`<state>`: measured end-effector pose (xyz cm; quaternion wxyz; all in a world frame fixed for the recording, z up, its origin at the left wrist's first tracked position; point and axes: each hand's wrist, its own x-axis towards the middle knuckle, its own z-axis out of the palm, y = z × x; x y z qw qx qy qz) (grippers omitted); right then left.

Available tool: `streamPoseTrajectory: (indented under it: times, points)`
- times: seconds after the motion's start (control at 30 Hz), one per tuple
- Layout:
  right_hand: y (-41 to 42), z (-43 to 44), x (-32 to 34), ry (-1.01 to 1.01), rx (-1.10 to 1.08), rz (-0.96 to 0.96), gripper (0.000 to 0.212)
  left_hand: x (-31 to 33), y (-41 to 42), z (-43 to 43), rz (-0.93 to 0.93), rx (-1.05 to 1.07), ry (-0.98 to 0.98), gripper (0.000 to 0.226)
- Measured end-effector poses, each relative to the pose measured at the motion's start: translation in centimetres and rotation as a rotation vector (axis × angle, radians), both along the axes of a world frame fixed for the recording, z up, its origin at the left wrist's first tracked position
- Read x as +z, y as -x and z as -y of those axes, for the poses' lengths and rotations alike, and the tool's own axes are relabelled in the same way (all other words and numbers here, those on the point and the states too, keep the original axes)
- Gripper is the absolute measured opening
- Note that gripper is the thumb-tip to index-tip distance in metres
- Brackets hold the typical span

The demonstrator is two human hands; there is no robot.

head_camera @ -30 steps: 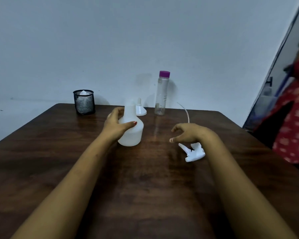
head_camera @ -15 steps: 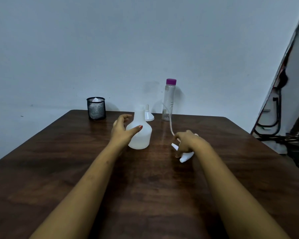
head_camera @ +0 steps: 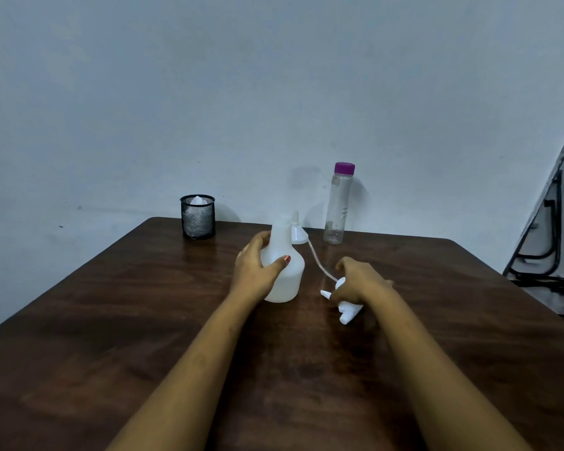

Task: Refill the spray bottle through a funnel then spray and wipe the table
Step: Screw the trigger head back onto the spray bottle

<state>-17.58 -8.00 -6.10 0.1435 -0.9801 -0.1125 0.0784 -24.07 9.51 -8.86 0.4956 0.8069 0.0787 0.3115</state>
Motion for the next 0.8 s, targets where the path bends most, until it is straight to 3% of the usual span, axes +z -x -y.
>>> streamPoseTrajectory:
  times: [0.1,0.23,0.47,0.8]
  points:
    - [-0.2,0.0,0.5,-0.058,-0.016,0.12,0.065,0.1,0.0,-0.6,0.005,-0.005,0.008,0.049]
    - [0.0,0.5,2.6,-0.1,-0.002,0.437,0.059,-0.3,0.0,-1.7,0.021,0.017,0.003,0.052]
    - [1.0,1.0,8.0,0.186,-0.002,0.846,0.075,-0.8,-0.2,-2.7,0.067,0.04,-0.018,0.066]
    - [-0.2,1.0,10.6,0.384,-0.181,0.929,0.105,-1.3,-0.6,-3.0,0.067,0.029,-0.001,0.067]
